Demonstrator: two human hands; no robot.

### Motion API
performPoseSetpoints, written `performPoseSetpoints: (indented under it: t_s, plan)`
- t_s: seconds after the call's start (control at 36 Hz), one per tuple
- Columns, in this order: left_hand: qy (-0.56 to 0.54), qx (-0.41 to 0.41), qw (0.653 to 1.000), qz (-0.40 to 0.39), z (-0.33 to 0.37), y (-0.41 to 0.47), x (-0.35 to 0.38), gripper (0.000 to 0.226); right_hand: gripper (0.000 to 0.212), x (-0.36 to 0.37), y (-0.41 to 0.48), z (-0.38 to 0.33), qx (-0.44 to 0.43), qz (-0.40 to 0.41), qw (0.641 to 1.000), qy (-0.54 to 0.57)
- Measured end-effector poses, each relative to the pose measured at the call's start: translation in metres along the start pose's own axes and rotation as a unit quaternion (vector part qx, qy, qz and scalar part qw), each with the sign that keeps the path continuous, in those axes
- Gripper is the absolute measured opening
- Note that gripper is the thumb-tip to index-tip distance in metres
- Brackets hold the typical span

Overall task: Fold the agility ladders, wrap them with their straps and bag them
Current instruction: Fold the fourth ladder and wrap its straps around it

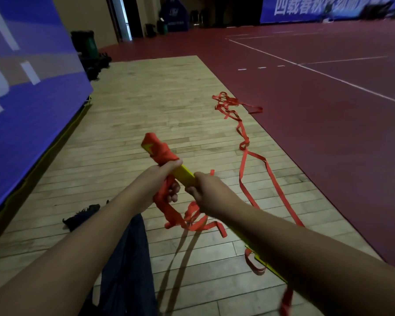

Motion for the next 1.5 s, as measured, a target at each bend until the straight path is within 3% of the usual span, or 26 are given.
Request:
performPoseSetpoints:
  t_s: [0.08,0.14,0.28,0.42,0.5,0.64,0.78,0.89,1.0,1.08,1.22,1.28,1.36,1.44,1.5]
  plan:
    - [-0.087,-0.015,0.995,0.049,-0.002,0.002,0.001,0.043,0.027,0.009,-0.005,-0.010,-0.044,-0.003,0.991,-0.126]
    - [-0.144,-0.009,0.986,0.083,-0.001,0.003,-0.003,0.037,0.034,0.011,-0.006,-0.017,-0.073,-0.018,0.991,-0.113]
    - [-0.191,0.049,0.978,0.074,0.010,0.001,-0.015,0.023,0.047,-0.009,-0.002,-0.015,-0.037,-0.023,0.990,0.134]
    - [-0.178,0.116,0.977,0.033,0.021,-0.002,-0.027,0.034,0.043,-0.001,-0.010,0.010,0.014,-0.154,0.942,0.299]
    - [-0.156,0.081,0.983,0.047,0.018,-0.001,-0.031,0.035,0.032,0.001,-0.012,0.011,0.007,-0.170,0.918,0.359]
    - [0.000,0.009,0.997,0.071,0.006,0.003,-0.040,0.057,0.030,-0.001,-0.010,0.008,0.031,-0.115,0.919,0.376]
    - [-0.051,-0.021,0.996,0.070,0.001,0.004,-0.037,0.054,0.028,0.001,-0.006,-0.001,0.006,-0.077,0.984,0.158]
    - [-0.056,-0.031,0.995,0.077,0.000,0.003,-0.029,0.049,0.020,0.009,-0.006,-0.007,-0.009,-0.050,0.997,0.060]
    - [-0.087,-0.031,0.995,0.046,0.002,0.002,-0.028,0.044,0.023,0.009,-0.008,-0.006,0.017,-0.079,0.989,0.124]
    - [-0.121,0.028,0.992,0.011,0.012,-0.002,-0.032,0.033,0.037,-0.004,-0.007,-0.003,0.018,-0.084,0.980,0.181]
    - [-0.157,0.094,0.983,-0.034,0.021,-0.011,-0.031,0.028,0.032,-0.019,-0.008,-0.003,0.021,-0.106,0.971,0.214]
    - [-0.155,0.091,0.983,-0.036,0.020,-0.010,-0.032,0.027,0.027,-0.021,-0.005,-0.001,0.015,-0.094,0.975,0.201]
    - [-0.058,0.055,0.996,-0.044,0.015,-0.009,-0.032,0.045,0.024,-0.024,-0.004,0.000,0.008,-0.073,0.976,0.206]
    - [0.007,0.001,0.999,-0.045,0.004,-0.007,-0.028,0.063,0.027,-0.016,-0.009,0.006,0.039,-0.106,0.957,0.267]
    - [0.013,-0.018,0.999,-0.049,0.000,-0.007,-0.022,0.058,0.027,-0.011,-0.011,0.010,0.057,-0.126,0.955,0.261]
Point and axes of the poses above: each hand's wrist, its own y-axis towards the middle knuckle, its own x-axis out of the palm, z = x × y, the point moved 5 cm from there along y, towards the middle knuckle, and after that the axes turned 12 degrees about -x, right-handed, at the moved point
